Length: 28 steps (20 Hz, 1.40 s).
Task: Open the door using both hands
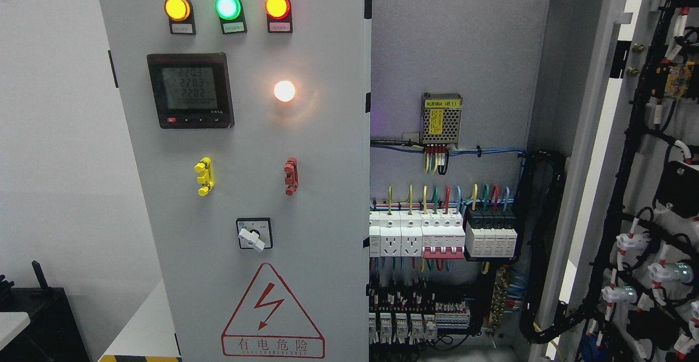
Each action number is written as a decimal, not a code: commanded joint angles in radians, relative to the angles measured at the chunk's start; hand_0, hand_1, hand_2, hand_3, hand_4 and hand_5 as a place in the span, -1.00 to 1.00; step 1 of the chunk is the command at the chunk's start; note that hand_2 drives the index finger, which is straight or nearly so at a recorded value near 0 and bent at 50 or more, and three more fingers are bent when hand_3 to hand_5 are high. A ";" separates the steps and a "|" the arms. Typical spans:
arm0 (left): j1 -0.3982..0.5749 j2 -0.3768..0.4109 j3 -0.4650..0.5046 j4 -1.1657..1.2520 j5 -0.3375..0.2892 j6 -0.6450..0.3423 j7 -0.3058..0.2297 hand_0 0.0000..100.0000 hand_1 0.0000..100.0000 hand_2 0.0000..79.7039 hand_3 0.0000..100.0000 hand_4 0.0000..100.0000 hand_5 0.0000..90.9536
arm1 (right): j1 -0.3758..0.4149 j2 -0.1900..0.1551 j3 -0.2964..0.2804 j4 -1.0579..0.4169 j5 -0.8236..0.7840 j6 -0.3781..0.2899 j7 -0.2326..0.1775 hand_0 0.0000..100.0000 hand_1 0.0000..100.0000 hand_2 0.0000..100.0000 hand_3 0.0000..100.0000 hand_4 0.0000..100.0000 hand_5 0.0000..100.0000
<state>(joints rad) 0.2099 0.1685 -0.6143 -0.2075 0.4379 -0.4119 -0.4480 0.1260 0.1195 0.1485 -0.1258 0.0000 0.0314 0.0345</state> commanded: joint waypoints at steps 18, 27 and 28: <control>-0.107 -0.101 0.559 0.246 -0.281 0.301 0.060 -1.00 -1.00 -1.00 -1.00 -0.92 -1.00 | 0.000 0.000 0.000 0.000 -0.009 -0.001 0.001 -1.00 -1.00 -1.00 -1.00 -1.00 -1.00; -0.110 -0.109 0.786 0.237 -0.565 0.309 0.080 -1.00 -1.00 -1.00 -1.00 -0.92 -1.00 | 0.001 0.000 0.000 0.000 -0.009 -0.001 0.001 -1.00 -1.00 -1.00 -1.00 -1.00 -1.00; -0.110 -0.109 0.835 0.235 -0.624 0.309 0.080 -1.00 -1.00 -1.00 -1.00 -0.92 -1.00 | 0.000 0.000 0.000 0.000 -0.009 -0.001 0.001 -1.00 -1.00 -1.00 -1.00 -1.00 -1.00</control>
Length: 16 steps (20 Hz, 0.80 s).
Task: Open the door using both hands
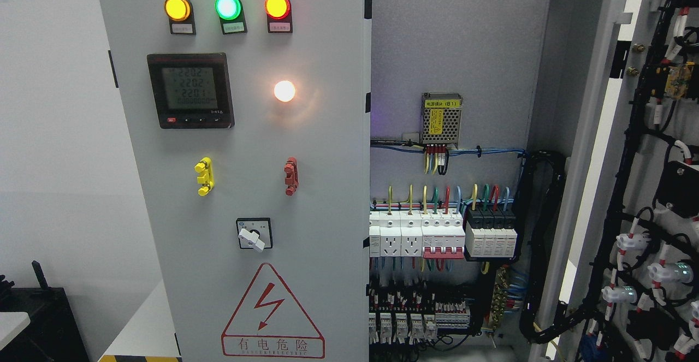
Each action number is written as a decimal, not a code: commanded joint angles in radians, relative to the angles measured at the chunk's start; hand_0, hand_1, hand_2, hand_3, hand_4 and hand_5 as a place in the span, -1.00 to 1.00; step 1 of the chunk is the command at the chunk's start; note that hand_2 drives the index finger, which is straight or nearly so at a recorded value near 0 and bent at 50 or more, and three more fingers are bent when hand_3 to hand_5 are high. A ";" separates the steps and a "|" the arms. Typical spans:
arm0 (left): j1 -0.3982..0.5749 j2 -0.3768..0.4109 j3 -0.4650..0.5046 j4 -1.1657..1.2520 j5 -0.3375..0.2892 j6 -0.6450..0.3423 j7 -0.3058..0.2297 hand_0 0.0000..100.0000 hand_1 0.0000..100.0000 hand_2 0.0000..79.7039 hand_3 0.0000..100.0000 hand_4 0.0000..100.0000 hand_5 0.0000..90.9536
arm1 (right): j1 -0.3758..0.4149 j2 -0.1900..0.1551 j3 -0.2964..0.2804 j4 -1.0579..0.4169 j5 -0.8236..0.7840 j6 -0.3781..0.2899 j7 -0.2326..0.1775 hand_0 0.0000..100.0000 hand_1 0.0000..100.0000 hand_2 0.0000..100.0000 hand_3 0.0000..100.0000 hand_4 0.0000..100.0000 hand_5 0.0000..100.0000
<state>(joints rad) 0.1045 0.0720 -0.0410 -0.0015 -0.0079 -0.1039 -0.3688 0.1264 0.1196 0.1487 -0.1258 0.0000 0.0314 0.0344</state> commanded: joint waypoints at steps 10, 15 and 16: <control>-0.005 -0.024 0.355 0.028 -0.262 0.000 0.002 -1.00 -1.00 -1.00 -1.00 -0.92 -1.00 | 0.015 0.000 0.000 -0.040 -0.011 -0.002 -0.001 -1.00 -1.00 -1.00 -1.00 -1.00 -1.00; -0.005 -0.050 0.366 0.026 -0.284 -0.004 0.002 -1.00 -1.00 -1.00 -1.00 -0.92 -1.00 | 0.128 -0.020 0.000 -0.366 -0.005 -0.001 -0.002 -1.00 -1.00 -1.00 -1.00 -1.00 -1.00; -0.005 -0.055 0.368 0.018 -0.285 -0.004 0.002 -1.00 -1.00 -1.00 -1.00 -0.92 -1.00 | 0.149 -0.032 0.000 -0.421 -0.005 -0.002 -0.004 -1.00 -1.00 -1.00 -1.00 -1.00 -1.00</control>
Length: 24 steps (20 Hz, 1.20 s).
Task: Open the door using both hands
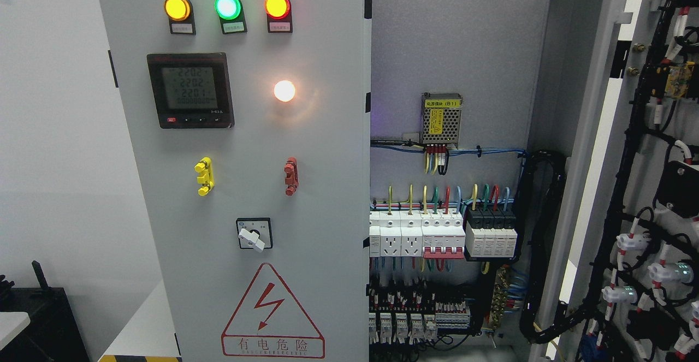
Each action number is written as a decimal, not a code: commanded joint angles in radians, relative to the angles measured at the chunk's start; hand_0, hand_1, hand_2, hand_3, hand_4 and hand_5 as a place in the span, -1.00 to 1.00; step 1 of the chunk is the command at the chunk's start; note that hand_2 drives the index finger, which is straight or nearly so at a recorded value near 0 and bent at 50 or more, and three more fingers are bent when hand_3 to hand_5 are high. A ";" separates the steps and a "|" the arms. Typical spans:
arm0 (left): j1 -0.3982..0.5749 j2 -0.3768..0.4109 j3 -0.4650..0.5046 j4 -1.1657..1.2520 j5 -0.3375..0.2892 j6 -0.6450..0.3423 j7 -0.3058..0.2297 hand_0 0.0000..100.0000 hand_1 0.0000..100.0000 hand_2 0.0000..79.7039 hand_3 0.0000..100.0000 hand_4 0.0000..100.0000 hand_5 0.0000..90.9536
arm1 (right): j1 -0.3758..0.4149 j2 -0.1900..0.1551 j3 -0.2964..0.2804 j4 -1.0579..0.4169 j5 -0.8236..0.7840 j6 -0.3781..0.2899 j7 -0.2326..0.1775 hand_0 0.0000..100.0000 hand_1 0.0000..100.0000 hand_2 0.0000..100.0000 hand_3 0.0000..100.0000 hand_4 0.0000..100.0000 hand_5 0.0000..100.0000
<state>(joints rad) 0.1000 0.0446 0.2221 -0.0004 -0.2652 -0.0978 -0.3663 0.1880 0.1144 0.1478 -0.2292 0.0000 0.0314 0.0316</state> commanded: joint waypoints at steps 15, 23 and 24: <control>-0.022 -0.071 -0.180 -0.015 0.200 0.001 0.044 -1.00 -1.00 -1.00 -1.00 -0.92 -1.00 | 0.484 -0.076 -0.002 -0.886 -0.003 -0.177 0.001 -1.00 -1.00 -1.00 -1.00 -1.00 -1.00; -0.028 -0.071 -0.308 -0.012 0.307 0.003 0.043 -1.00 -1.00 -1.00 -1.00 -0.92 -1.00 | 0.614 -0.104 -0.004 -1.088 -0.012 -0.355 0.002 -1.00 -1.00 -1.00 -1.00 -1.00 -1.00; -0.028 -0.071 -0.308 -0.013 0.307 0.001 0.043 -1.00 -1.00 -1.00 -1.00 -0.92 -1.00 | 0.625 -0.102 -0.004 -1.116 -0.011 -0.370 0.002 -1.00 -1.00 -1.00 -1.00 -1.00 -1.00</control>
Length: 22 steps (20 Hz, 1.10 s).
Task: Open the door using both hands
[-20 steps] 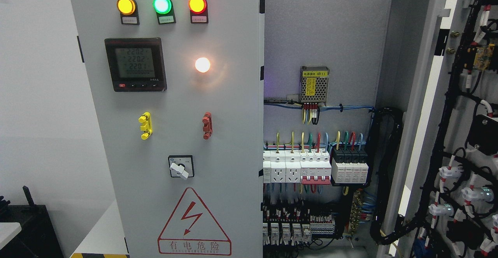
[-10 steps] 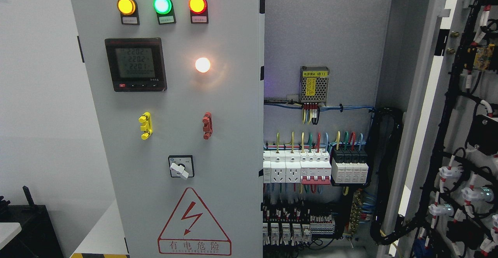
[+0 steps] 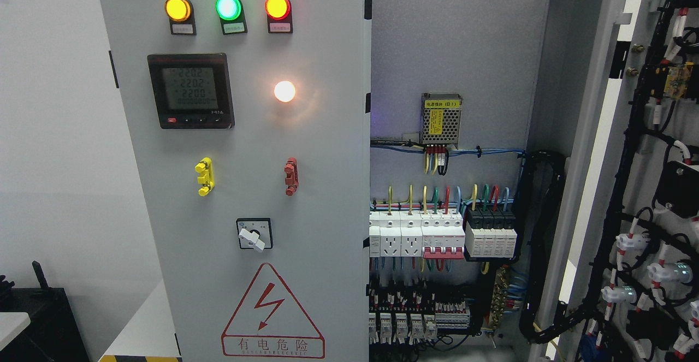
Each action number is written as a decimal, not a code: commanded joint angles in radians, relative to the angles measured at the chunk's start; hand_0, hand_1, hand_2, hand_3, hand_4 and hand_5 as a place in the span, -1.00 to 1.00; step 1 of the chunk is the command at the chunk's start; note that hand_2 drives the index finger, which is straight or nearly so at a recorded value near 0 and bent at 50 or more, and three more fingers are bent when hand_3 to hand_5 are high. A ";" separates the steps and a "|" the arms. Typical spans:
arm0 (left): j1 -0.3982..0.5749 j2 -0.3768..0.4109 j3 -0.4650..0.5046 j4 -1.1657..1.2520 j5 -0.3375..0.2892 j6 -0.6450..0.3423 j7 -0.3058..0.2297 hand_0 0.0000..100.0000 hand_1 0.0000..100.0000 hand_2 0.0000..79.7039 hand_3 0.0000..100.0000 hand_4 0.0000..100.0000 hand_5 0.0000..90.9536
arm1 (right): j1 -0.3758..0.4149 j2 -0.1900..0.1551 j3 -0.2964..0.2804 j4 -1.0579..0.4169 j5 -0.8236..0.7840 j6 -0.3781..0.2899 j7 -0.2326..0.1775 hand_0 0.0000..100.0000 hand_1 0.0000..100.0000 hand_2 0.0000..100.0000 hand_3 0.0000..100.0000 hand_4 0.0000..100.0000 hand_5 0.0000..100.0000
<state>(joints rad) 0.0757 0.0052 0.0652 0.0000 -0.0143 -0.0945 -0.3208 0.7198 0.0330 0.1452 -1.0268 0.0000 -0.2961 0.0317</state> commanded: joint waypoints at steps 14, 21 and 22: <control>-0.004 -0.033 -0.140 -0.023 0.056 -0.005 -0.003 -1.00 -1.00 -1.00 -1.00 -0.92 -1.00 | 0.205 -0.024 0.027 -0.631 -0.012 -0.193 0.002 -1.00 -1.00 -1.00 -1.00 -1.00 -1.00; -0.004 -0.031 -0.140 -0.025 0.057 -0.005 -0.001 -1.00 -1.00 -1.00 -1.00 -0.92 -1.00 | 0.155 -0.039 0.053 -0.716 -0.012 -0.193 0.002 -1.00 -1.00 -1.00 -1.00 -1.00 -1.00; -0.005 -0.031 -0.139 -0.026 0.057 -0.005 0.003 -1.00 -1.00 -1.00 -1.00 -0.92 -1.00 | 0.153 -0.041 0.054 -0.739 -0.012 -0.195 0.002 -1.00 -1.00 -1.00 -1.00 -1.00 -1.00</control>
<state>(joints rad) 0.0720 0.0007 -0.0569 0.0000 0.0410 -0.0994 -0.3261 0.8920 0.0045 0.1727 -1.5695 0.0000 -0.4884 0.0333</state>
